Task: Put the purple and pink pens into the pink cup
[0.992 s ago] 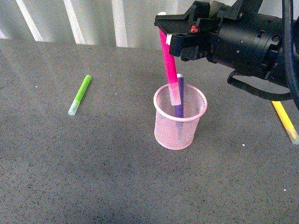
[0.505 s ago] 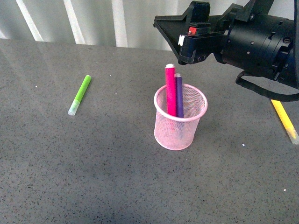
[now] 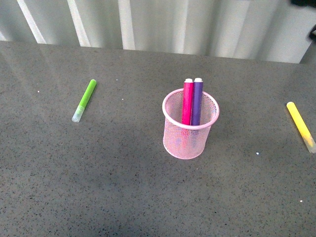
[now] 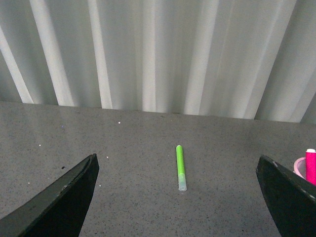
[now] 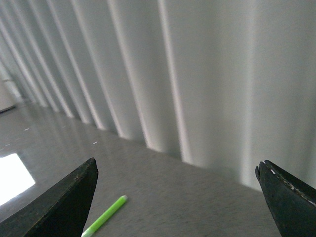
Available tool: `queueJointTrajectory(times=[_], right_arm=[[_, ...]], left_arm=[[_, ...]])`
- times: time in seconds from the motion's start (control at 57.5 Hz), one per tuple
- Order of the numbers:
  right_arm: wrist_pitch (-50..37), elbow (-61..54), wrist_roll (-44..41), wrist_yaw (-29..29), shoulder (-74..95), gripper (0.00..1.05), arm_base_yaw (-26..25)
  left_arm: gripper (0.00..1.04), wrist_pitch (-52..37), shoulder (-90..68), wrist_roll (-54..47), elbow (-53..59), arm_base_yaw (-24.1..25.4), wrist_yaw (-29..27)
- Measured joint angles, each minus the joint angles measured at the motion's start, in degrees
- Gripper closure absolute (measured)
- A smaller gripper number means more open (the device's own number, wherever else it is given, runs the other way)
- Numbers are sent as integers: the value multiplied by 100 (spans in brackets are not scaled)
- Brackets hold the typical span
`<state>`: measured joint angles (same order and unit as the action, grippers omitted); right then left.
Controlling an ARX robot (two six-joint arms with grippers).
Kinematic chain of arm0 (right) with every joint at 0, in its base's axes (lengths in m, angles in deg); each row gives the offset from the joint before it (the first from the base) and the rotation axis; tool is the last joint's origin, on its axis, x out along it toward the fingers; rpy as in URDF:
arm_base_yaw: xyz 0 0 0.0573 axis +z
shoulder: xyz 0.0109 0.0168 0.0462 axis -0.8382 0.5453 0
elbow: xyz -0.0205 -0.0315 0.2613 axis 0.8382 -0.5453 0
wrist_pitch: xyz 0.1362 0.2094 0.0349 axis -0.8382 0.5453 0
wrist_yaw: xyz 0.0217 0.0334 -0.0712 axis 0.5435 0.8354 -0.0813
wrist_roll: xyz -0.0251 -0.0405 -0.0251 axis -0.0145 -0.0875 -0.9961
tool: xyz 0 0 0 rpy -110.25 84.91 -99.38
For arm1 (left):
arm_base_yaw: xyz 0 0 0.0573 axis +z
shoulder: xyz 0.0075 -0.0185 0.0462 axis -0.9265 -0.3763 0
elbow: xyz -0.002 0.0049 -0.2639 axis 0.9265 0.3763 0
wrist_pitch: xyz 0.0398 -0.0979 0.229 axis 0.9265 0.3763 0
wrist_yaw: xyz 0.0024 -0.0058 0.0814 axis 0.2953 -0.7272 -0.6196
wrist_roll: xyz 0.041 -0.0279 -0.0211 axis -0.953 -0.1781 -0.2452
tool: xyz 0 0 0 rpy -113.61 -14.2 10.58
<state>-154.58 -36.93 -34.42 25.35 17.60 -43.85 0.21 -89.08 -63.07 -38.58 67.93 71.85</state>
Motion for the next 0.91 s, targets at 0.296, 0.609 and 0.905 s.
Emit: queueJointTrajectory(times=[0.296, 0.609, 0.905], right_arm=[[2481, -874, -1493, -1408, -3519, 7, -1113], [3768, -2253, -2035, -1882, -6085, 7, -1281], [4690, -2962, -1274, -2328, -7093, 61, -1307]], left_arm=[[7, 0, 0, 0, 0, 0, 0], [7, 0, 0, -2, 0, 0, 0], [7, 0, 0, -2, 0, 0, -2]])
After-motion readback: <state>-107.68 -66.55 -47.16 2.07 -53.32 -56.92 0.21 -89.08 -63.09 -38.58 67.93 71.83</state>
